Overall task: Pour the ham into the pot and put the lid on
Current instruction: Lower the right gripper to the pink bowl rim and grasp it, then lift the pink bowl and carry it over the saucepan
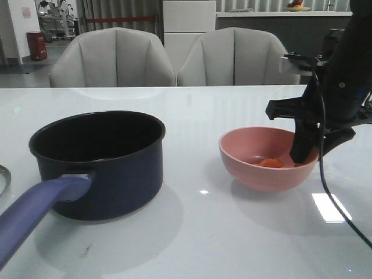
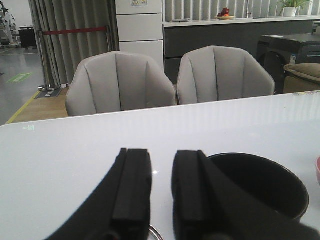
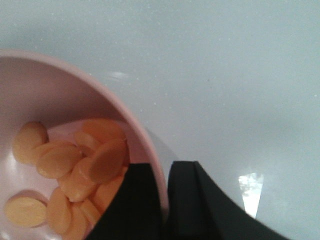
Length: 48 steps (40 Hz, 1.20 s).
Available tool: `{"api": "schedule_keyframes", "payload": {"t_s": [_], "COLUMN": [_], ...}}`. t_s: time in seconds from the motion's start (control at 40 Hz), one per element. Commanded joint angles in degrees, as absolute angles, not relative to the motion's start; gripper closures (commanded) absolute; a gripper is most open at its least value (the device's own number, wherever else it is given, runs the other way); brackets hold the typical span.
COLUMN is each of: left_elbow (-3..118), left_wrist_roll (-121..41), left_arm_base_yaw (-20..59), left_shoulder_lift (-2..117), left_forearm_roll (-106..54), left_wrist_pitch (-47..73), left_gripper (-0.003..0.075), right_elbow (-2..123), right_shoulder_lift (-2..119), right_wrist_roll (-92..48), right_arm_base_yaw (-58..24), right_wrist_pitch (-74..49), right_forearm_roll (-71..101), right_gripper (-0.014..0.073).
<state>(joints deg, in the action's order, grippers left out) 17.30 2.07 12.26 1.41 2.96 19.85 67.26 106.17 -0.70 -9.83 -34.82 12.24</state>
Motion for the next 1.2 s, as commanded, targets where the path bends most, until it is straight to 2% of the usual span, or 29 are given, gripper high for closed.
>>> {"api": "schedule_keyframes", "payload": {"t_s": [0.0, 0.175, 0.425, 0.674, 0.949, 1.174], "left_elbow": [18.75, 18.75, 18.75, 18.75, 18.75, 18.75], "left_wrist_roll": [2.10, 2.10, 2.10, 2.10, 2.10, 2.10], "left_arm_base_yaw": [12.62, 12.62, 12.62, 12.62, 12.62, 12.62], "left_shoulder_lift": [2.07, 2.07, 2.07, 2.07, 2.07, 2.07], "left_forearm_roll": [2.55, 2.55, 2.52, 2.31, 2.31, 2.31], "left_wrist_pitch": [15.17, 15.17, 15.17, 15.17, 15.17, 15.17], "left_gripper": [0.0514, 0.0514, 0.0514, 0.0514, 0.0514, 0.0514], "right_elbow": [69.21, 70.03, 77.44, 79.63, 79.50, 75.39], "right_shoulder_lift": [103.48, 103.09, 101.55, 97.00, 97.78, 99.41], "right_wrist_roll": [-1.34, -1.34, -3.27, -8.19, -8.69, -8.69], "right_arm_base_yaw": [-9.70, -9.70, -11.93, -20.62, -32.04, -34.24], "right_wrist_pitch": [-31.76, -33.65, -36.71, -20.97, -3.82, 14.58], "right_forearm_roll": [12.64, 12.79, 12.81, 9.44, -4.79, -6.91], "right_gripper": [0.0452, 0.0452, 0.0452, 0.0452, 0.0452, 0.0452]}}
